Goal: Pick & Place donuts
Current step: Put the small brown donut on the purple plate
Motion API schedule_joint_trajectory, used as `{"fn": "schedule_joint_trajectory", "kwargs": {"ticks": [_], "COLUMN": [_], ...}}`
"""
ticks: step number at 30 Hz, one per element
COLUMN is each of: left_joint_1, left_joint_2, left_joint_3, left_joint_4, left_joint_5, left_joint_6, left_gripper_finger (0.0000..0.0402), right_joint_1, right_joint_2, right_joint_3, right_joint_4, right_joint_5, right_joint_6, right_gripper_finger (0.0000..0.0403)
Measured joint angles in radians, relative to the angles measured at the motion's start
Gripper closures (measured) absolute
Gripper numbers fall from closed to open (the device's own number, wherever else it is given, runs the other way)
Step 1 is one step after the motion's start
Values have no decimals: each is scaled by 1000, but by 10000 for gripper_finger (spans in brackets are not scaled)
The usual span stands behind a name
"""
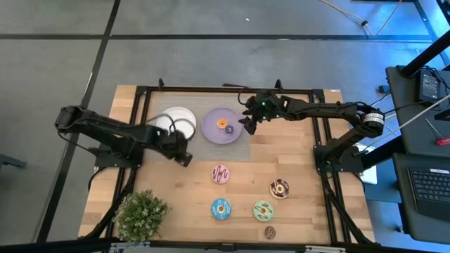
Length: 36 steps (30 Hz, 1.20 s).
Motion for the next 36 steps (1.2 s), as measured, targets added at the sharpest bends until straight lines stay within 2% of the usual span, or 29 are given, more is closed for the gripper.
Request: {"fn": "schedule_joint_trajectory", "kwargs": {"ticks": [6, 11, 16, 20, 23, 27, 36], "left_joint_1": [191, 323, 419, 454, 462, 471, 474], "left_joint_2": [50, 125, 209, 288, 340, 369, 364], "left_joint_3": [19, 19, 20, 20, 20, 19, 41], "left_joint_4": [218, 380, 553, 674, 716, 702, 671], "left_joint_5": [-19, -27, 51, 114, 124, 118, 117], "left_joint_6": [240, 371, 458, 514, 555, 549, 543], "left_gripper_finger": [342, 343, 344, 345, 345, 345, 355], "right_joint_1": [0, 0, 16, 30, 38, 61, 113], "right_joint_2": [0, 0, 24, 67, 98, 141, 244], "right_joint_3": [0, 0, 1, 0, 1, 3, 65], "right_joint_4": [77, 127, 145, 217, 264, 334, 348], "right_joint_5": [-10, -20, -45, -31, -30, -47, -62], "right_joint_6": [-2, 0, -65, -81, -81, -79, -126], "right_gripper_finger": [177, 177, 177, 177, 177, 177, 177]}}
